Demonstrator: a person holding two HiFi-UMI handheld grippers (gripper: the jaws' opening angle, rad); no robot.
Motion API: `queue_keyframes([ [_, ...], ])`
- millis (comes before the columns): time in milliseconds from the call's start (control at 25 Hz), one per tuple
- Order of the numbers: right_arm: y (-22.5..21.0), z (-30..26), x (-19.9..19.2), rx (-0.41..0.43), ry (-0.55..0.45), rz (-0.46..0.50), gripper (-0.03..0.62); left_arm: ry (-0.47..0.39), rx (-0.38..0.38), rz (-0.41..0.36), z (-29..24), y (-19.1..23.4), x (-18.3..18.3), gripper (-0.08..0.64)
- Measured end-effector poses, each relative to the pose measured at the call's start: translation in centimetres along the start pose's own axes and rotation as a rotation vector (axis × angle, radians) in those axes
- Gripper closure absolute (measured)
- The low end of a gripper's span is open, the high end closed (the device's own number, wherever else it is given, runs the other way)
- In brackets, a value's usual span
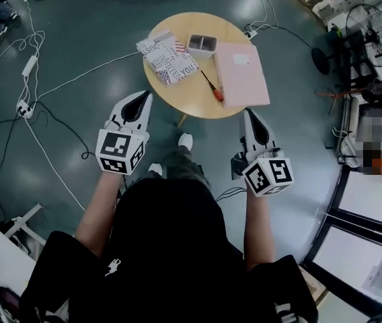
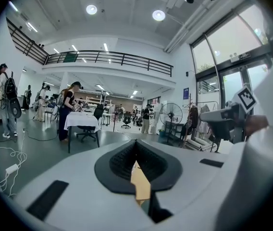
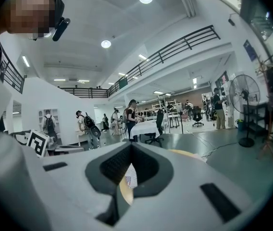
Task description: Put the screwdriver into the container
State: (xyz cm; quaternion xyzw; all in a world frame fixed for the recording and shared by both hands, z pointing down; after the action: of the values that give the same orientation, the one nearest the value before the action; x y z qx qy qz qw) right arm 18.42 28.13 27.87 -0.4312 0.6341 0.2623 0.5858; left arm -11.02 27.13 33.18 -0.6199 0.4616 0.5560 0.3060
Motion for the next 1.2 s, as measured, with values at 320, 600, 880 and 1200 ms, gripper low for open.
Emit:
queue_keyframes([
  [320,-5.4,-3.1,1.3,-0.012,0.0,-0.015,0.591,0.015,0.0,-0.017,-6.2,-0.3,1.6,0.558],
  [600,-10.6,-6.4,1.5,-0.009,0.034,-0.046,0.591,0.042,-0.002,-0.041,-12.4,-1.2,3.0,0.557],
  [880,-16.2,-9.4,1.9,0.026,0.047,-0.068,0.591,0.047,0.023,-0.064,-18.0,-2.8,4.3,0.557],
  [1200,-20.4,-13.1,1.9,0.105,0.069,-0.086,0.591,0.057,0.064,-0.093,-22.5,-3.9,5.1,0.558],
])
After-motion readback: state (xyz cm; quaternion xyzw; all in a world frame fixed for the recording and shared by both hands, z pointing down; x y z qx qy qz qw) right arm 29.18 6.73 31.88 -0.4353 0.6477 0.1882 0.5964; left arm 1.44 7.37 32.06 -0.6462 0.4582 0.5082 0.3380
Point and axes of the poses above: the fingertips, and each gripper's own axes: z backward along the fingers, y to its left, x out of its top, the point moved 7 cm from there along z, backward along the fingers, and after that the axes turned 1 degree about x, right-handed, at the moved point
